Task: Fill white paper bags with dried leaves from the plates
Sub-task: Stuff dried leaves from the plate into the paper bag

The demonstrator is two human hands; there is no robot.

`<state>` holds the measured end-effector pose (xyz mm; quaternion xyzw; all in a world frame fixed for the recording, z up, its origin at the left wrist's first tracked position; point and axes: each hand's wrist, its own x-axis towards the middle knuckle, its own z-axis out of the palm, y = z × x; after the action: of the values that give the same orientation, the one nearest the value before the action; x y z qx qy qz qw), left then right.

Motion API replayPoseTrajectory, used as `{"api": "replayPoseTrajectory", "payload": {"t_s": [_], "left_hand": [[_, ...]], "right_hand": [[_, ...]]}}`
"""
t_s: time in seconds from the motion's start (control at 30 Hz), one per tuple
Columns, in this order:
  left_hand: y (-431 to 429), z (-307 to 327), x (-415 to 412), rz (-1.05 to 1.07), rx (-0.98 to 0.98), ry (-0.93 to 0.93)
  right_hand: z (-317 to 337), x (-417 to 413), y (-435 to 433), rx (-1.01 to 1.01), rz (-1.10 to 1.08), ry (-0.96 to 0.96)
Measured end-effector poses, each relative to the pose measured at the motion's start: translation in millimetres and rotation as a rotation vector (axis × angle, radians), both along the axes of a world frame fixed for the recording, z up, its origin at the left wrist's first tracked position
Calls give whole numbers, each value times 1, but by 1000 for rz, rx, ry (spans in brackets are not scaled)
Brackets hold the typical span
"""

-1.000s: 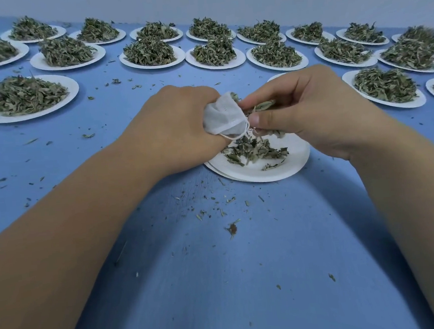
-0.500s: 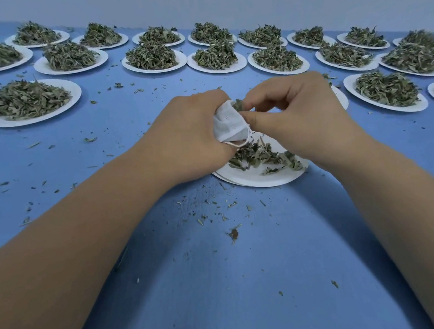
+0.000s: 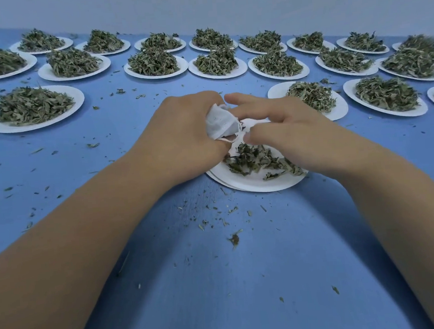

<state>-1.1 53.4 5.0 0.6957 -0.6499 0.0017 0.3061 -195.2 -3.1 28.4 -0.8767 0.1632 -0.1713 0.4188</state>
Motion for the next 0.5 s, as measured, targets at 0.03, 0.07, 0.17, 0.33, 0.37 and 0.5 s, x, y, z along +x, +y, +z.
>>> {"api": "replayPoseTrajectory", "payload": {"t_s": [0.03,0.07,0.17,0.33,0.37,0.5], "left_hand": [[1,1,1,-9,-7,20],[2,3,0,-27,-9,48],[8,8,-6,-121,20,165],[13,17,-6,-175,88,276],[13,18,-4,-144,101,242],[13,22,3,-11,94,-20]], "right_hand": [[0,6,-9,31,-146,-25],[-1,3,-13,27,-174,-56],[-10,2,-14,-78,-194,-50],[-13,4,-16,-144,-256,-158],[-12,5,-17,-135,-279,-191],[-11,3,-17,-172,-347,-231]]}}
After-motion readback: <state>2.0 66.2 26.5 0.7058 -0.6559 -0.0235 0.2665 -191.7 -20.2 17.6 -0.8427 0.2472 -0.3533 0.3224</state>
